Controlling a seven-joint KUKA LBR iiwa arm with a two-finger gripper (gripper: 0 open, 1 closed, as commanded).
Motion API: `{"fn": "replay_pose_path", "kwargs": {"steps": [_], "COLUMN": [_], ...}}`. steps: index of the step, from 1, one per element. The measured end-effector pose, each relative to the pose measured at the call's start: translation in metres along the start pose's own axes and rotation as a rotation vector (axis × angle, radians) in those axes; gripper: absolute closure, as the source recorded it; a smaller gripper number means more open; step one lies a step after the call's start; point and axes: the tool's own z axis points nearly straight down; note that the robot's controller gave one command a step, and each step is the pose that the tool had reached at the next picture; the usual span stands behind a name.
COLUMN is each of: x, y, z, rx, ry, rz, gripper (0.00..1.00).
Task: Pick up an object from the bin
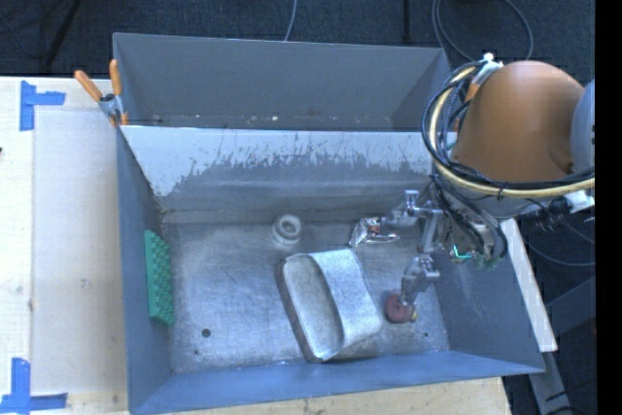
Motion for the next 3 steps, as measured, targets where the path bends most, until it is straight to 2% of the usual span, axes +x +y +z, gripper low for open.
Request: {"fn": "replay_pose_path", "kwargs": {"steps": [1,2,3], "x": [0.020,0.024,0.007], "y": [-0.051,-0.124,-0.056], "z": [0.156,0.055,0.163], "rx": [0.000,0.008,0.004], "ry": [-0.001,-0.016,-0.008], "rz": [-0.358,-0.384,-0.794], "gripper": [0.00,0.00,0.00]}}
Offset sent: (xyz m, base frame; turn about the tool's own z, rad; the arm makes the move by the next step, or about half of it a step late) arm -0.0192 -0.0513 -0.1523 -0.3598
